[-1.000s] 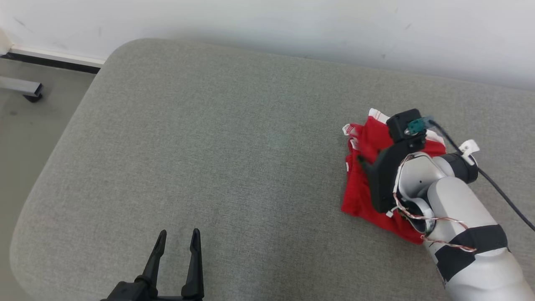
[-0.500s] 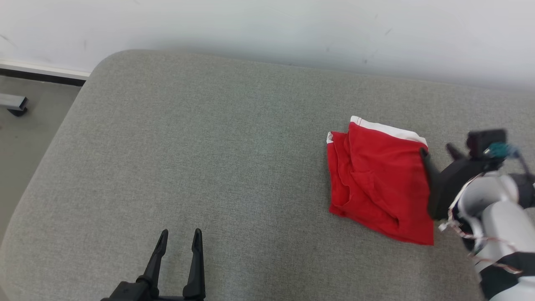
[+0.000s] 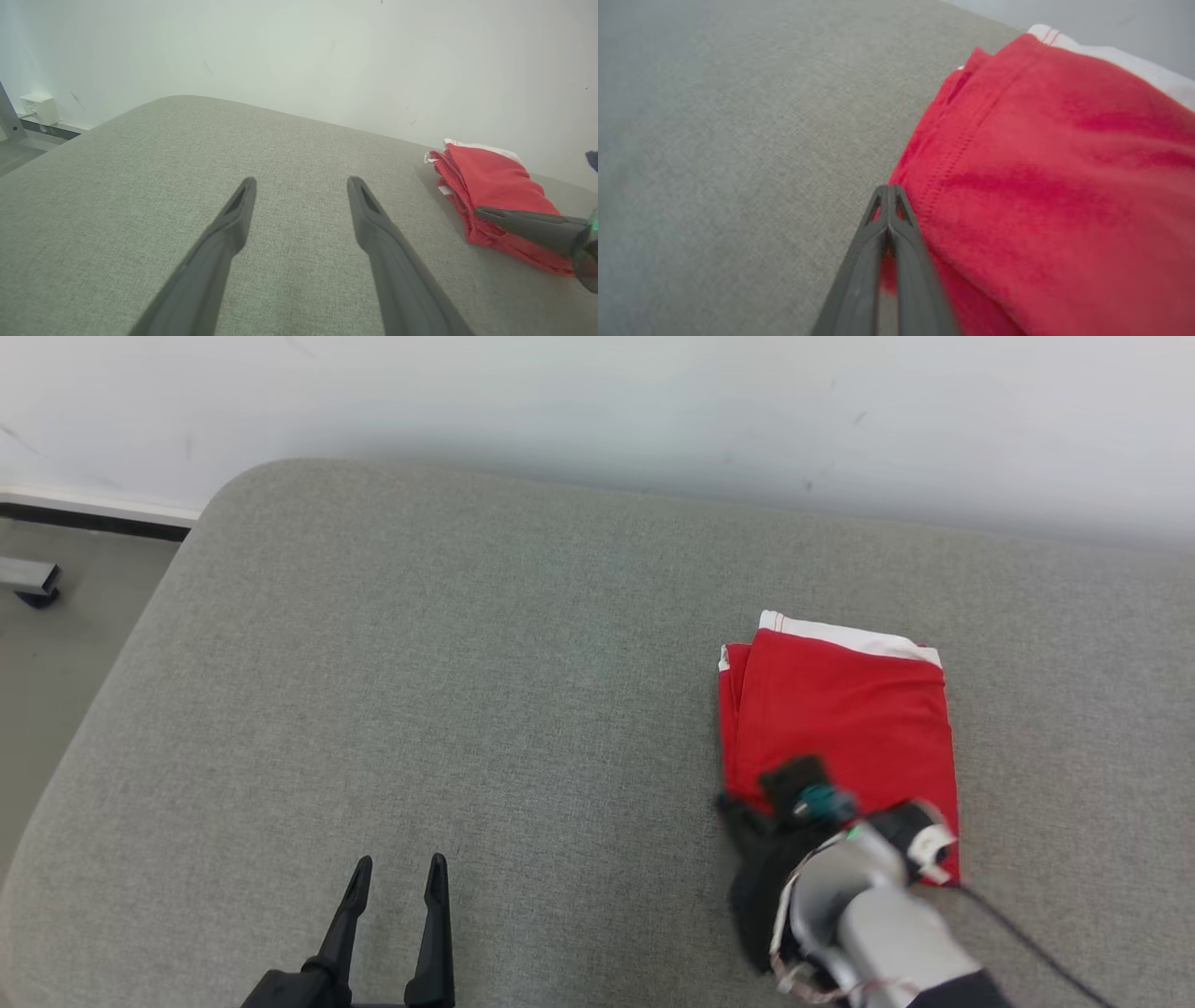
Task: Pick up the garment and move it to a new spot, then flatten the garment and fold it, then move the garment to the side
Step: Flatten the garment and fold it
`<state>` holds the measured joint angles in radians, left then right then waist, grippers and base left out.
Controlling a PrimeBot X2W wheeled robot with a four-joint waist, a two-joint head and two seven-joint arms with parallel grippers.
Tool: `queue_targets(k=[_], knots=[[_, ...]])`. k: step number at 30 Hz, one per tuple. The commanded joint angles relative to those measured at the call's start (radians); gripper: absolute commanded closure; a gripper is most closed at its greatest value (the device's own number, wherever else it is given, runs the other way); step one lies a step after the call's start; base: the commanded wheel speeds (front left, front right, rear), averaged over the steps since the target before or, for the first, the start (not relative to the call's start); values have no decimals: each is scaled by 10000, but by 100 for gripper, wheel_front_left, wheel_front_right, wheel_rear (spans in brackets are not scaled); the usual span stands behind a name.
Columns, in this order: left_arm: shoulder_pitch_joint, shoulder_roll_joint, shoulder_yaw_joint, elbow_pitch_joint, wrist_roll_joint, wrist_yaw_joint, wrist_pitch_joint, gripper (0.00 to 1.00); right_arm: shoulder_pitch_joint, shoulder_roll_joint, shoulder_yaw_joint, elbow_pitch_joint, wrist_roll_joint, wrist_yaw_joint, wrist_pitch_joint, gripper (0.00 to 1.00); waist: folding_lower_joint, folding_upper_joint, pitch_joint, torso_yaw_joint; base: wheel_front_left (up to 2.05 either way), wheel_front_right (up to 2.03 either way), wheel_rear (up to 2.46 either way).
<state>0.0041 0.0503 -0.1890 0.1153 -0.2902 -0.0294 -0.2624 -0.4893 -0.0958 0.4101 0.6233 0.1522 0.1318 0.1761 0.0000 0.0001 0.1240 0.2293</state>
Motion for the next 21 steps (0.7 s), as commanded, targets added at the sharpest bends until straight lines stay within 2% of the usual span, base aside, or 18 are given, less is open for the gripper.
queue_targets(k=[1,4,7,10,13,14,15,16,17,21], knots=[[173,-1,28,23,78,18,-28,0,264,100,530,7,248,-27,165,100,0,-1,-113,-55,0,0,0],[242,-1,50,0,66,63,-26,0,475,121,1530,-239,835,-29,472,100,0,-1,-244,-165,0,0,0],[388,0,118,7,91,101,-28,0,796,84,1953,-812,1541,-27,403,100,0,-1,-413,-326,0,0,0],[467,-1,232,6,117,130,-28,0,1220,-78,1608,-1531,1927,-28,1,100,0,-1,-621,-526,0,0,0],[654,0,437,0,162,164,-28,0,1833,-92,774,-2324,1742,-28,-608,100,0,-1,-863,-781,0,0,0],[702,0,566,-13,196,177,-28,0,2068,-87,464,-2609,1604,-28,-834,72,0,-1,-951,-892,0,0,0],[702,0,566,-13,196,177,-28,0,2068,-87,464,-2609,1604,-28,-834,72,0,-1,-951,-892,0,0,0],[749,0,645,-28,220,175,-28,0,2310,-65,178,-2872,1470,-28,-1029,13,0,-1,-1025,-985,0,0,0],[816,-1,769,-36,244,167,-28,0,2605,-17,-191,-3149,1349,-28,-1226,0,0,-1,-1111,-1088,0,0,0],[1051,-1,1241,-95,407,130,-26,0,3660,170,-1516,-4218,952,-28,-1928,0,0,-1,-1370,-1445,0,0,0]])
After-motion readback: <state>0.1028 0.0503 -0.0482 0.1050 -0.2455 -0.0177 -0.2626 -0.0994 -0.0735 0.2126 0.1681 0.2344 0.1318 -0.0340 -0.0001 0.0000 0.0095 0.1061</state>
